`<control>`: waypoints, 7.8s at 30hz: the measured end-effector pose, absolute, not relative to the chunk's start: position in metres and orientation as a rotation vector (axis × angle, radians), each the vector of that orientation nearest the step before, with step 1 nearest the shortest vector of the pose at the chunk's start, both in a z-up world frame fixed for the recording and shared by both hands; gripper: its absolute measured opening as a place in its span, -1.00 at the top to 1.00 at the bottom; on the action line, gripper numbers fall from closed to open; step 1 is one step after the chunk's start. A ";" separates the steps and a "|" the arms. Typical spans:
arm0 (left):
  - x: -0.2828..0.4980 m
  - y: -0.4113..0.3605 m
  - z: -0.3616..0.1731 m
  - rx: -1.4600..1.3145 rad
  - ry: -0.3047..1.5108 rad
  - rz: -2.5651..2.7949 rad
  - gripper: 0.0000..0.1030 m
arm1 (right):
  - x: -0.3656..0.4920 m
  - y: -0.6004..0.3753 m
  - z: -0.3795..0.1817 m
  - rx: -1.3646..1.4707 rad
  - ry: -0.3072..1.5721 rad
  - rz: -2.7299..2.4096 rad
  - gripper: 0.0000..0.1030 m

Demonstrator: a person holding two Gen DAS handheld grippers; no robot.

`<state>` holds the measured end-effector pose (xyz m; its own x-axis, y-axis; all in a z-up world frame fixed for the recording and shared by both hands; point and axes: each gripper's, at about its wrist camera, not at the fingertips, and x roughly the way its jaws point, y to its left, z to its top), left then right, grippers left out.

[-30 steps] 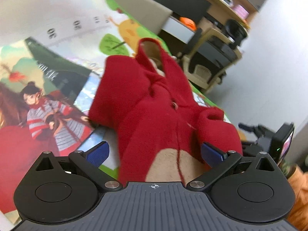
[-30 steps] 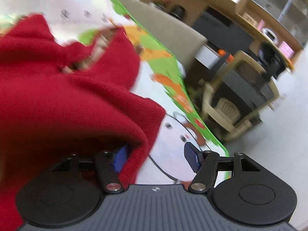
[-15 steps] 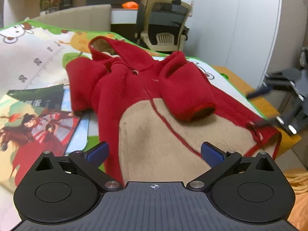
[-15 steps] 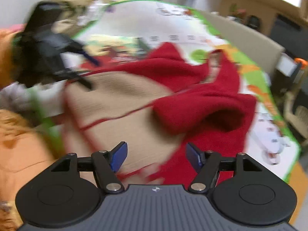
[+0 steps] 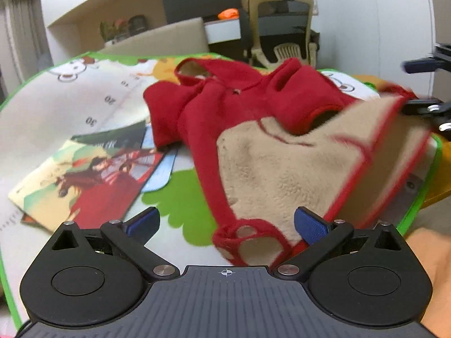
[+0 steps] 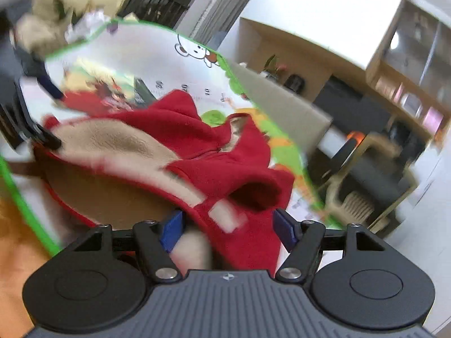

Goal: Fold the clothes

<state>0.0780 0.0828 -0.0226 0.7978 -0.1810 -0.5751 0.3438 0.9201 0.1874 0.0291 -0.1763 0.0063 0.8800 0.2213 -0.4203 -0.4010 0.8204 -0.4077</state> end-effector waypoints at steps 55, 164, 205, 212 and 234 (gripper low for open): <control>0.174 0.098 0.032 -0.320 0.612 -0.519 -1.00 | 0.170 -0.175 -0.043 -1.483 0.196 0.509 -0.38; 0.350 0.013 -0.023 -0.111 0.780 -0.332 0.62 | 0.250 -0.225 0.004 -0.359 0.498 0.313 -0.51; 0.270 0.208 -0.032 -0.766 0.746 0.124 -0.39 | 0.275 -0.189 -0.034 0.067 0.714 0.468 -1.00; 0.315 0.202 -0.044 -0.827 0.733 0.152 -0.33 | 0.267 -0.184 -0.034 0.021 0.691 0.440 -1.00; 0.287 -0.032 -0.002 0.053 0.654 -0.596 -0.52 | 0.260 -0.272 0.034 0.170 0.473 0.228 -1.00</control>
<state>0.2867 -0.0325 -0.0019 0.6336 -0.5051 -0.5860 0.5374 0.8322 -0.1363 0.2604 -0.2723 0.0340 0.8658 0.2558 -0.4300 -0.1773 0.9605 0.2144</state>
